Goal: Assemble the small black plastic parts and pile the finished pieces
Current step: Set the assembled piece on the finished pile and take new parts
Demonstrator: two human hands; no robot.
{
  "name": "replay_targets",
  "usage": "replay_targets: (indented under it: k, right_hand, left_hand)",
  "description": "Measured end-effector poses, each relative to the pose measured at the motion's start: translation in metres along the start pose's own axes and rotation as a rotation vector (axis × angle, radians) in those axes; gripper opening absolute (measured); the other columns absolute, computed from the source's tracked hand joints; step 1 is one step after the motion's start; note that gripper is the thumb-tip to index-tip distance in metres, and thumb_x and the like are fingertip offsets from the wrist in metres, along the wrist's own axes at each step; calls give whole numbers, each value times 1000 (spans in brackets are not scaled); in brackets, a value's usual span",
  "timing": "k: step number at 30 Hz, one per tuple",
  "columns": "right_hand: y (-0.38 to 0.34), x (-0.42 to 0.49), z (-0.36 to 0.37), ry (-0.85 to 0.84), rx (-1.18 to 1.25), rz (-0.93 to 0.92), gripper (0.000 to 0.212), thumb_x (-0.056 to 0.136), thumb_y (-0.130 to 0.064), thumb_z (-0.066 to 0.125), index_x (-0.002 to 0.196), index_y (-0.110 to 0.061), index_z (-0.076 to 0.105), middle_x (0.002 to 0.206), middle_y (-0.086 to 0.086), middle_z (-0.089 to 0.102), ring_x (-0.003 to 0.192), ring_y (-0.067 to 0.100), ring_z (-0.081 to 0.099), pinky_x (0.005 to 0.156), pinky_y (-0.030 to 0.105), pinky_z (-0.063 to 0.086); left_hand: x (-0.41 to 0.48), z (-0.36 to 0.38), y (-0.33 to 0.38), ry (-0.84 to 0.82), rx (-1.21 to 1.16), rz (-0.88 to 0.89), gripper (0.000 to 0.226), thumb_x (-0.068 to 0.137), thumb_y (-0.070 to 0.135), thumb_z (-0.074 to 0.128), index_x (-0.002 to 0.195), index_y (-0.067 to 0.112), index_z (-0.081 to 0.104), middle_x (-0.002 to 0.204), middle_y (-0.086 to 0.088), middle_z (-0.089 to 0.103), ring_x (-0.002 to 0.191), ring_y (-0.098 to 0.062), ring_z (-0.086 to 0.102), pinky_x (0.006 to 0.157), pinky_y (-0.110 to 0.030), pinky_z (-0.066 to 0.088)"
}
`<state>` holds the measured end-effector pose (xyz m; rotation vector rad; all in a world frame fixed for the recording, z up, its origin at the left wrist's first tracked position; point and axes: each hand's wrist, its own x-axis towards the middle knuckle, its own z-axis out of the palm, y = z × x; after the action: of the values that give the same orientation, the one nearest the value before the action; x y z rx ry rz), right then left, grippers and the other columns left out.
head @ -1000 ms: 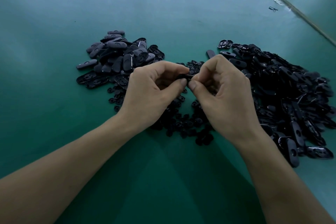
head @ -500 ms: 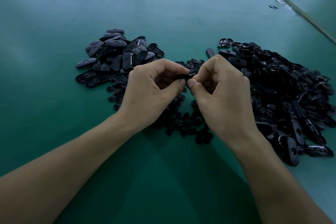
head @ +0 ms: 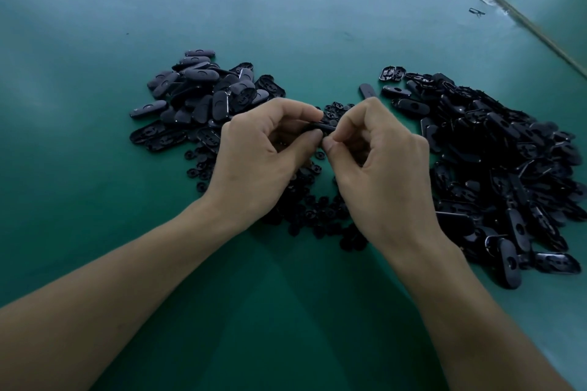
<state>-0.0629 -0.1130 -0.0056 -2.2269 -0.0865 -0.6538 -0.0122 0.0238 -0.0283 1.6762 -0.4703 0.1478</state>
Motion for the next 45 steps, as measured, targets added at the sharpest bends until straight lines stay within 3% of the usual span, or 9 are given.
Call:
replay_targets:
  k: [5, 11, 16, 21, 25, 29, 35, 45]
  right_hand:
    - [2, 3, -2, 9, -31, 38, 23, 87, -6, 72, 80, -18, 54, 63, -9, 57, 62, 12, 54, 54, 17, 39]
    - [2, 2, -3, -87, -70, 42, 30, 91, 1, 62, 84, -26, 54, 72, -15, 57, 64, -3, 53, 58, 8, 38]
    - [-2, 1, -3, -119, -99, -16, 27, 94, -1, 59, 87, -26, 53, 65, -18, 50, 60, -7, 51, 54, 7, 35]
    - [1, 2, -7, -115, -93, 20, 24, 91, -7, 64, 85, -27, 53, 68, -10, 62, 61, 3, 56, 54, 16, 40]
    - [3, 3, -6, -58, -89, 22, 10, 89, -15, 71, 95, -21, 66, 77, -11, 64, 71, 1, 60, 67, 15, 47]
    - [9, 6, -8, -93, -16, 57, 23, 91, -13, 70, 112, -22, 73, 97, -10, 68, 87, 0, 64, 81, 7, 47]
    - [16, 9, -10, -109, 223, 140, 19, 88, -9, 75, 98, -26, 73, 86, -16, 74, 84, -2, 70, 79, 14, 54]
    - [18, 8, -10, -146, 242, 174, 15, 89, -12, 74, 91, -27, 69, 80, -15, 72, 77, 0, 69, 73, 15, 52]
  left_hand:
    - [-2, 1, 2, 1, 64, 37, 24, 85, 1, 75, 97, 22, 72, 85, 9, 74, 77, -7, 71, 77, -26, 59]
    - [-2, 1, 2, -58, 116, 41, 19, 88, 4, 74, 103, 16, 72, 91, 7, 75, 83, -7, 72, 80, -23, 57]
    - [-1, 1, 0, -39, 137, 48, 15, 91, 10, 74, 105, 12, 72, 90, 6, 75, 78, -6, 72, 76, -24, 56]
    - [0, 1, -2, -44, 135, 42, 15, 91, 9, 71, 106, 13, 71, 93, 6, 75, 82, -9, 72, 79, -30, 59]
    - [0, 1, -2, -19, 72, 4, 21, 90, 8, 71, 101, 26, 68, 92, 7, 74, 82, -9, 72, 78, -38, 61]
    - [0, 1, -1, -36, 2, -21, 24, 90, 6, 72, 97, 28, 68, 87, 2, 75, 74, -19, 72, 72, -40, 62]
    - [1, 0, -1, -64, -116, -71, 24, 88, 2, 74, 102, 20, 67, 81, 3, 76, 70, -12, 72, 70, -24, 59]
    - [2, -1, 0, -70, -158, -77, 26, 86, -3, 73, 99, 19, 72, 81, 3, 75, 72, -12, 73, 69, -22, 59]
